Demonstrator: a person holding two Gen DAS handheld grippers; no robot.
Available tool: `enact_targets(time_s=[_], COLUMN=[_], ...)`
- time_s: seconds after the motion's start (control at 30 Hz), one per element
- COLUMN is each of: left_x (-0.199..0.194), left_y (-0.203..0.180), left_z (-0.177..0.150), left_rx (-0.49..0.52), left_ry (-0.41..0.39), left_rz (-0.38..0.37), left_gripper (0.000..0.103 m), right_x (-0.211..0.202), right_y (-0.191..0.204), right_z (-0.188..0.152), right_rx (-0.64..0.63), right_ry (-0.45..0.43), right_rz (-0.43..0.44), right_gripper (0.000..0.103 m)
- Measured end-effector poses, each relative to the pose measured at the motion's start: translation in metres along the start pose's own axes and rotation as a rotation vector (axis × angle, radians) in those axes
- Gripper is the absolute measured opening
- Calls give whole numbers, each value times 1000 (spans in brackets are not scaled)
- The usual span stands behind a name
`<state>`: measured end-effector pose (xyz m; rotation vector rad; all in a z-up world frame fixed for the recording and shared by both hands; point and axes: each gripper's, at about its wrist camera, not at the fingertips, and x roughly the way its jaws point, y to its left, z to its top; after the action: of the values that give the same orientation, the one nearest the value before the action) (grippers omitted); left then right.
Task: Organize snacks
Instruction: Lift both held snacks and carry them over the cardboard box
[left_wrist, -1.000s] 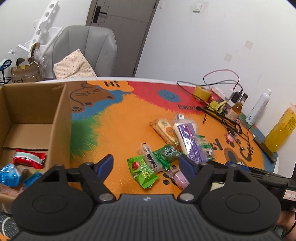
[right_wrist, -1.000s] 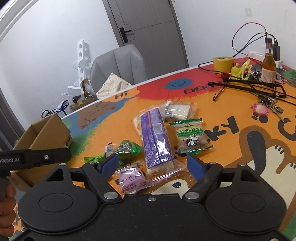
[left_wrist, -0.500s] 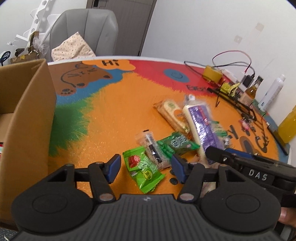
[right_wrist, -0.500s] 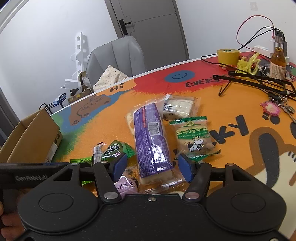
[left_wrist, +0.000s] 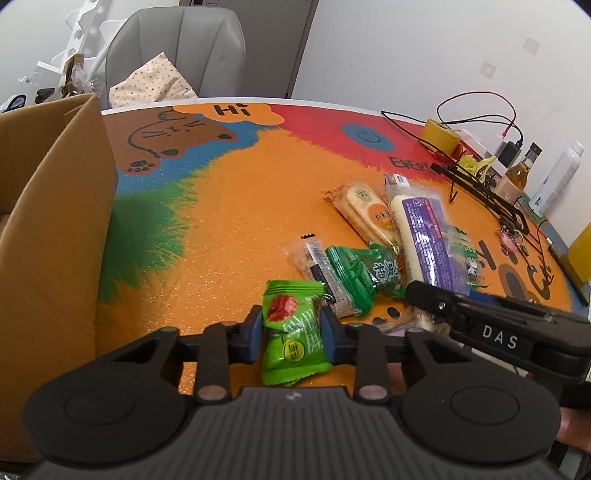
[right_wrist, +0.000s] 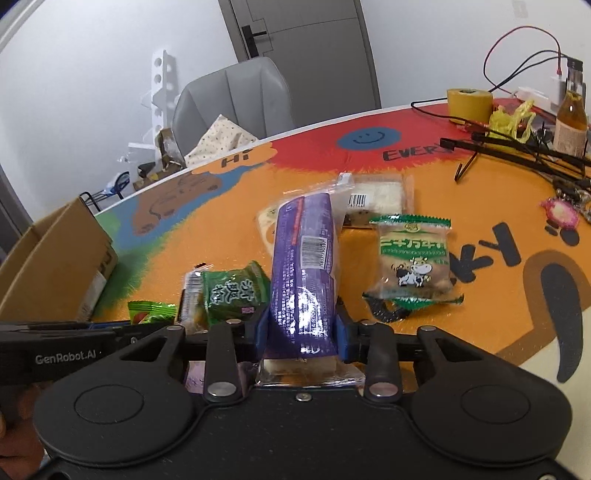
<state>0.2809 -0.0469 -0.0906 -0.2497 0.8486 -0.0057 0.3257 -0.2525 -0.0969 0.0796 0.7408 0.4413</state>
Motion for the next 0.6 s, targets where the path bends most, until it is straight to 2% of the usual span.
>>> enact_targets(time_s=[0.6], left_x=[-40], left_y=[-4], left_z=[0], left_rx=[23], left_ry=[-97], left_rz=[-34], left_gripper=[26], right_x=[-40], right_y=[6], right_z=[-3], right_rx=[27], right_ry=[-78], right_rz=[15], right_gripper=[30])
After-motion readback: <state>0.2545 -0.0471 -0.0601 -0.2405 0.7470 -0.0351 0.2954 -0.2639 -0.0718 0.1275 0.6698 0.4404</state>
